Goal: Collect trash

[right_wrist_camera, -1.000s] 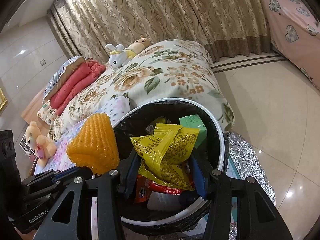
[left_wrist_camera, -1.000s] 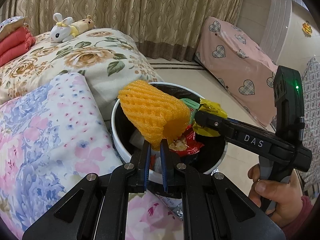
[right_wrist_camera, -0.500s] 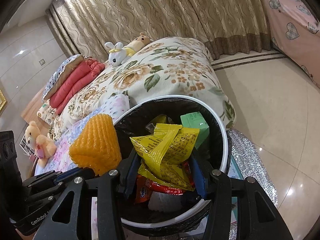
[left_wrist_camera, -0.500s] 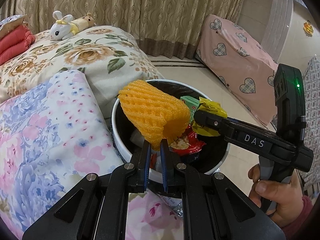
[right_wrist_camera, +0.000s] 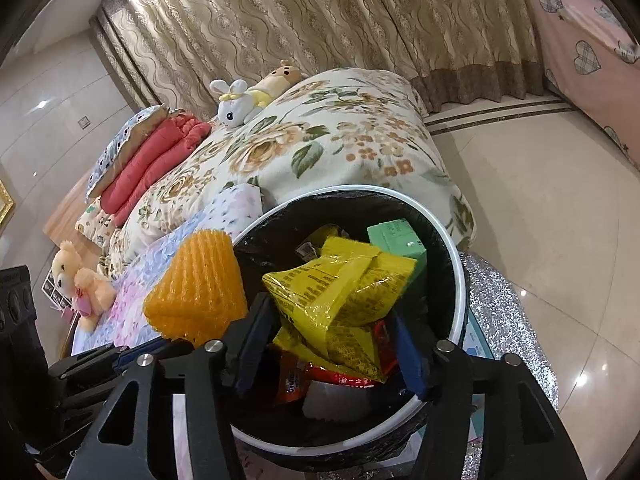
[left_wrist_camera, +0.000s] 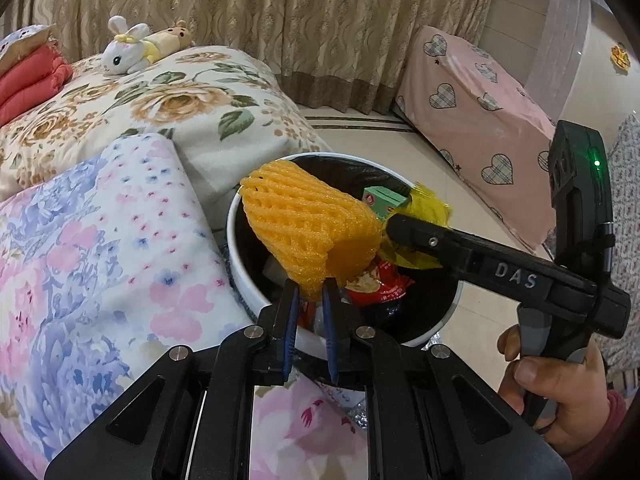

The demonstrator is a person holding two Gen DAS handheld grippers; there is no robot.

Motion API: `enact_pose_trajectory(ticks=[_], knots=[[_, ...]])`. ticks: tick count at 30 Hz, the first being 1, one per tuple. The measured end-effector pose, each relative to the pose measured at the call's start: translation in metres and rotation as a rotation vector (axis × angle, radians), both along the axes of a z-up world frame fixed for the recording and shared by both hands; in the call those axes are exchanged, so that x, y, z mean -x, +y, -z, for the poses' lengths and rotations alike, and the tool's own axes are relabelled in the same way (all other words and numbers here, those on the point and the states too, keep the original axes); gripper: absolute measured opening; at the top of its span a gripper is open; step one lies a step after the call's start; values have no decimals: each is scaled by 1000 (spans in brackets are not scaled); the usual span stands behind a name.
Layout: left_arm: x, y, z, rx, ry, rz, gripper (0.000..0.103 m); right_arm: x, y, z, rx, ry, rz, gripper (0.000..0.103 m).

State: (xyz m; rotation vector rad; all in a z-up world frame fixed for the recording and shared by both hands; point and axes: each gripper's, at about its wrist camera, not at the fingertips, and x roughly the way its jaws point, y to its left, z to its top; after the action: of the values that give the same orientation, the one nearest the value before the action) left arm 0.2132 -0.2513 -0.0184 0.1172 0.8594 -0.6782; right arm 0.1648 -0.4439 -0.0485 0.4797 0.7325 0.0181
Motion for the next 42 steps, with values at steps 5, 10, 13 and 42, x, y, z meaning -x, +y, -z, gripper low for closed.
enact_pose_trajectory(ticks=[5, 10, 13, 42], knots=[[5, 5, 0, 3, -3, -20, 31, 2, -2, -4, -6, -7, 14, 77], [9, 17, -2, 15, -6, -55, 43, 7, -1, -10, -4, -19, 21, 80], [12, 27, -2, 32, 3, -80, 51, 11, 0, -11, -8, -20, 24, 85], [138, 226, 0, 93, -182, -460, 69, 91, 150, -28, 48, -180, -172, 96]])
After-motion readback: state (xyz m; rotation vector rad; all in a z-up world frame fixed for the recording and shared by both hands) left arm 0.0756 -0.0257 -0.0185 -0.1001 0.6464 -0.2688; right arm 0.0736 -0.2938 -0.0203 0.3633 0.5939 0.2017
